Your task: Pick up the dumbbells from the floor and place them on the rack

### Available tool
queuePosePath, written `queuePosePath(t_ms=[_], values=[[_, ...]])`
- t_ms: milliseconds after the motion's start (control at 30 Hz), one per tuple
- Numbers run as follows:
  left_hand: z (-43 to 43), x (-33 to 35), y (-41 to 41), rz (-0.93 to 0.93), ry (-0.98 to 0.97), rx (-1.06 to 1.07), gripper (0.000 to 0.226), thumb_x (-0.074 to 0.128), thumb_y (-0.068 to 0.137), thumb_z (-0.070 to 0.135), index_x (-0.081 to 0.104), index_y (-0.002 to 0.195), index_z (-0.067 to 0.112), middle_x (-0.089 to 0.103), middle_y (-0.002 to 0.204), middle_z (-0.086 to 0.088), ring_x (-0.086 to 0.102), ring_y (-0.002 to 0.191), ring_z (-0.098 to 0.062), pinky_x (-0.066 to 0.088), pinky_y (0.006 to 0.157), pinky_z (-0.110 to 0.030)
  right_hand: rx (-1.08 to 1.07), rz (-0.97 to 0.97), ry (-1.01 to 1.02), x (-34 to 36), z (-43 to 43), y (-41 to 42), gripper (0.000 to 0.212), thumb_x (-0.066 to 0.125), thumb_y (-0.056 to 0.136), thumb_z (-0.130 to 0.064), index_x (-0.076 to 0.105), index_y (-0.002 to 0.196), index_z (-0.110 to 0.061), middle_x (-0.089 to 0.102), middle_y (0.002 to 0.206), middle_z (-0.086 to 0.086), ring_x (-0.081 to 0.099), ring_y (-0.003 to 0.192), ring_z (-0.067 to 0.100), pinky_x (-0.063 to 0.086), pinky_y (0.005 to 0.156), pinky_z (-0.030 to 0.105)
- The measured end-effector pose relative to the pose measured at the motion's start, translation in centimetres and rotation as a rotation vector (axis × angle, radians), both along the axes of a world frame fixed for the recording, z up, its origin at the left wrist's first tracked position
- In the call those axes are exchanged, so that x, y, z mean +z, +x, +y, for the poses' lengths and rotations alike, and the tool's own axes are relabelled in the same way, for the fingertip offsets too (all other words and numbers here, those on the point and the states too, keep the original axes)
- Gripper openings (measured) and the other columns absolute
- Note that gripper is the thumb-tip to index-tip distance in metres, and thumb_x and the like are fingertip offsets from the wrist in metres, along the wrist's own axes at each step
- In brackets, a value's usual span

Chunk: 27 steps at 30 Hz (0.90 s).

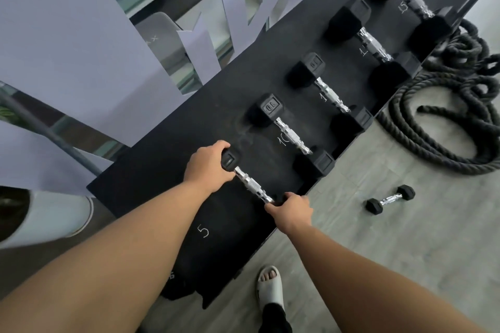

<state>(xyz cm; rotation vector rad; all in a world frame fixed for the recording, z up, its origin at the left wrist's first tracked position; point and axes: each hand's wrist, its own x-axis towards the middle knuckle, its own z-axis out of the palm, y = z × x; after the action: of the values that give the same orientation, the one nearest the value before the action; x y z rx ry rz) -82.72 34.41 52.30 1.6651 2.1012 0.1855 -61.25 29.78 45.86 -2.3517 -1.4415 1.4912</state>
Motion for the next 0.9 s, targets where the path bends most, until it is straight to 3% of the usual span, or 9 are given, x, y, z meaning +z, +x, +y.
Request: queuePosePath(t_ms=[100, 233, 433, 633, 900], values=[[0.3, -0.8, 0.2, -0.005, 0.003, 0.0, 0.066, 0.088, 0.067, 0.028, 0.06, 0.127, 0.027, 0.072, 0.102, 0.001, 0.067, 0.091, -0.025, 0.054, 0.076, -0.037, 0.145, -0.021, 0.096, -0.4, -0.1, -0.4, 0.05, 0.07, 0.093, -0.034, 0.061, 0.136, -0.011, 0.043, 0.137, 0.012, 0.04, 0.124, 0.036, 0.04, 0.102, 0.036], [0.3, -1.2, -0.2, 0.019, -0.009, -0.025, 0.064, 0.09, 0.066, 0.027, 0.059, 0.122, 0.03, 0.071, 0.1, 0.003, 0.066, 0.088, -0.024, 0.05, 0.072, -0.033, 0.219, 0.012, 0.087, -0.7, 0.0, -0.8, 0.047, 0.072, 0.092, -0.024, 0.062, 0.137, -0.014, 0.044, 0.137, 0.01, 0.042, 0.123, 0.034, 0.041, 0.103, 0.035], [0.2, -1.5, 0.1, 0.036, -0.022, -0.028, 0.065, 0.088, 0.071, 0.025, 0.054, 0.126, 0.031, 0.069, 0.106, 0.003, 0.064, 0.091, -0.023, 0.047, 0.071, -0.033, 0.295, 0.031, 0.112, -0.8, 0.0, 0.0, 0.054, 0.074, 0.091, -0.032, 0.059, 0.139, -0.016, 0.044, 0.136, 0.007, 0.042, 0.124, 0.031, 0.046, 0.101, 0.038], [-1.8, 0.2, -0.6, 0.019, -0.174, -0.062, 0.089, 0.08, 0.08, 0.041, 0.031, 0.154, 0.031, 0.045, 0.15, 0.006, 0.049, 0.133, -0.023, 0.048, 0.101, -0.045, 0.269, 0.077, 0.16, 0.6, -0.3, 3.1, 0.05, 0.067, 0.092, -0.042, 0.06, 0.137, -0.021, 0.05, 0.133, 0.005, 0.045, 0.127, 0.028, 0.045, 0.101, 0.036], [-6.6, 4.5, 4.5, 0.09, -0.19, 0.022, 0.059, 0.074, 0.083, 0.046, 0.053, 0.136, 0.032, 0.058, 0.131, 0.016, 0.058, 0.117, -0.011, 0.052, 0.091, -0.038, 0.17, 0.106, 0.065, 2.6, -1.1, 17.0, 0.055, 0.07, 0.093, -0.039, 0.057, 0.141, -0.016, 0.055, 0.139, 0.013, 0.063, 0.117, 0.027, 0.048, 0.098, 0.032]])
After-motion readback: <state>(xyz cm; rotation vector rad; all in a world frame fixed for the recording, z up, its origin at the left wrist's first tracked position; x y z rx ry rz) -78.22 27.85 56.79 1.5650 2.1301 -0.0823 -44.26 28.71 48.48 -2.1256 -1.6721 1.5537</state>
